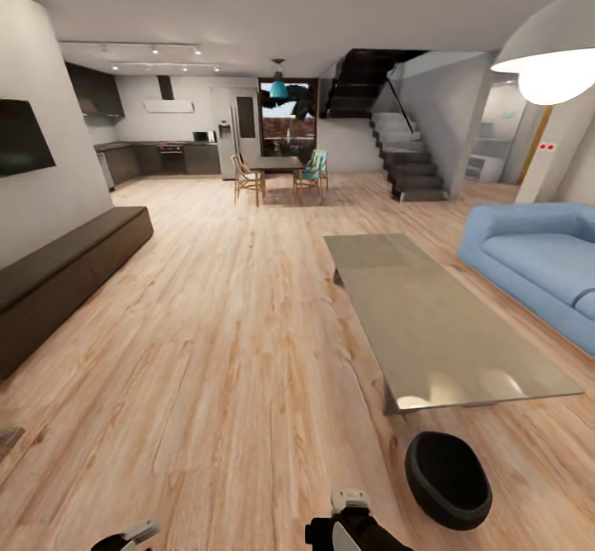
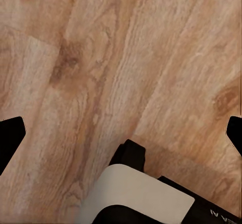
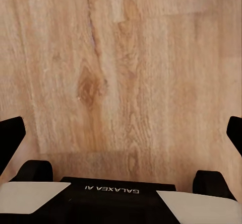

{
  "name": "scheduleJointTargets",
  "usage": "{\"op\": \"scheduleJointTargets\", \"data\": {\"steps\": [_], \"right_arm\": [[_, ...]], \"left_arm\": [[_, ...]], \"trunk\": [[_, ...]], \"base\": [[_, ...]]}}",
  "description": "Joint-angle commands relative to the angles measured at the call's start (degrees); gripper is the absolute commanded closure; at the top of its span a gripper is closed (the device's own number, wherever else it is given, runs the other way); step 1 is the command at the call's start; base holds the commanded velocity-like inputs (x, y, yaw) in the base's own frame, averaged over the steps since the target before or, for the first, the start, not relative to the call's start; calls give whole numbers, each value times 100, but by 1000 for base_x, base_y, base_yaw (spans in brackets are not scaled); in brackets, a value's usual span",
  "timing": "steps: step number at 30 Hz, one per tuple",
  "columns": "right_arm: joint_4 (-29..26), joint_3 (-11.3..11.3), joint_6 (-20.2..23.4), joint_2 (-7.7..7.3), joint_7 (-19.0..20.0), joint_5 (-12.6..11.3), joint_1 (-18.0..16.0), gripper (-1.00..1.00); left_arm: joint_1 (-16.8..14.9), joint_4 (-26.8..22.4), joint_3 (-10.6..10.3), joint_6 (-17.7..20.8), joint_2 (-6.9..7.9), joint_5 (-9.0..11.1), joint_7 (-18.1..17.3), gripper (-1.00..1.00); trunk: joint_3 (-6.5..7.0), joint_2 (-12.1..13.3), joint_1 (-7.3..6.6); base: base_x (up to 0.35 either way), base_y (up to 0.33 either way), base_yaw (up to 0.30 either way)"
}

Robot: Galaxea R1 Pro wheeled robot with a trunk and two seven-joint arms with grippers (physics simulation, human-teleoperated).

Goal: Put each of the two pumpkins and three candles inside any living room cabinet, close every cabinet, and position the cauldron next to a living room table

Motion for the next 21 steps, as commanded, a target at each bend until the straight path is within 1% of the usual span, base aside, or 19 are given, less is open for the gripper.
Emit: {"op": "scheduleJointTargets", "data": {"steps": [1, 2, 3, 4, 6, 12, 17, 21], "right_arm": [[0, 3, 0, 0, 0, -1, 0, -100], [0, 4, 0, 0, 2, -1, 0, -100], [0, 4, -7, 0, 5, 1, 0, -100], [0, 2, -12, 0, 7, 0, 0, -100], [0, 3, -23, 0, 13, 5, 0, -100], [5, 4, -64, -40, 40, 13, 12, -100], [146, 33, -373, -45, 38, 45, 140, -100], [229, 36, -464, -45, 41, 51, 162, -100]], "left_arm": [[0, 0, -1, 2, 5, -4, -93, -100], [0, 0, -1, 3, 8, -5, -149, -100], [0, 0, -4, 9, 14, -4, -319, -100], [0, 0, -7, 11, 17, -3, -409, -100], [0, 0, -9, 23, 25, -1, -520, -100], [0, 0, -11, 40, 5, -12, -552, -100], [0, 0, -10, 41, -12, -18, -537, -100], [0, 0, -14, 40, -20, -18, -527, -100]], "trunk": [[0, 0, 0], [0, 0, 0], [0, 0, 0], [0, 0, 0], [0, 0, 0], [0, 0, 0], [-2, 0, 0], [-11, 0, 0]], "base": [[19, 5, 284], [38, 15, 284], [110, 72, 284], [156, 111, 284], [192, 141, 284], [60, 40, 284], [5, 3, 283], [1, 0, 266]]}}
